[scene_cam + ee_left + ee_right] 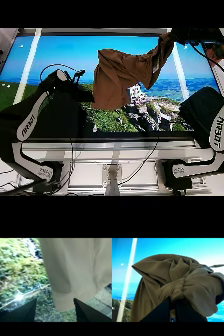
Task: Fold the clothes and pants, and hang the long-sleeved shirts on hangers.
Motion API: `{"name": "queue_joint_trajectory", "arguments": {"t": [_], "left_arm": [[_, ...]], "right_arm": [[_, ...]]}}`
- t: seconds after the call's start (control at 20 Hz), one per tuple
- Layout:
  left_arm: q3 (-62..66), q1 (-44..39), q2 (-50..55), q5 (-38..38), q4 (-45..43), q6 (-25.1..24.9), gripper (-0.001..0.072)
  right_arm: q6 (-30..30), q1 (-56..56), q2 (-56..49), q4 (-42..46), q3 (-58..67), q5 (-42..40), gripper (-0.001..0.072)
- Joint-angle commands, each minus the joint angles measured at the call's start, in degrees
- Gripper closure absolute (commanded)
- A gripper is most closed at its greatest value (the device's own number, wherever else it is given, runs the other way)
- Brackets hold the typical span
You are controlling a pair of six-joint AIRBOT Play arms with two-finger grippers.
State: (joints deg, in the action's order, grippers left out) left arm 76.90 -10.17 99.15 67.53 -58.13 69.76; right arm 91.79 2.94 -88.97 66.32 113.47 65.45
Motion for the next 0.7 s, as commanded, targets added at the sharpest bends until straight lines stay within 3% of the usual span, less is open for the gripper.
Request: {"name": "queue_joint_trajectory", "arguments": {"t": [0.0, 0.5, 0.55, 0.6, 0.65], "left_arm": [[-0.04, -1.22, 0.04, -1.05, -0.17, -0.15, 0.0215], [-0.04, -1.4, 4.42, -1.9, 0.59, -0.15, 0.0233], [-0.02, -1.4, 4.79, -1.92, 1.64, -0.17, 0.0292], [-0.02, -1.4, 4.87, -1.99, 2.27, -0.17, 0.0441], [0.0, -1.4, 4.87, -2.27, 2.69, -0.26, 0.0664]], "right_arm": [[0.04, -0.02, 0.04, -1.73, -0.02, 0.28, 0.0681], [0.02, -0.02, 0.04, -3.17, -0.02, 0.52, 0.0682], [0.02, -0.02, 0.04, -3.17, -0.02, 0.52, 0.0682], [0.02, -0.02, 0.04, -3.17, -0.02, 0.5, 0.0682], [0.02, -0.02, 0.07, -3.17, -0.02, 0.5, 0.0682]]}}
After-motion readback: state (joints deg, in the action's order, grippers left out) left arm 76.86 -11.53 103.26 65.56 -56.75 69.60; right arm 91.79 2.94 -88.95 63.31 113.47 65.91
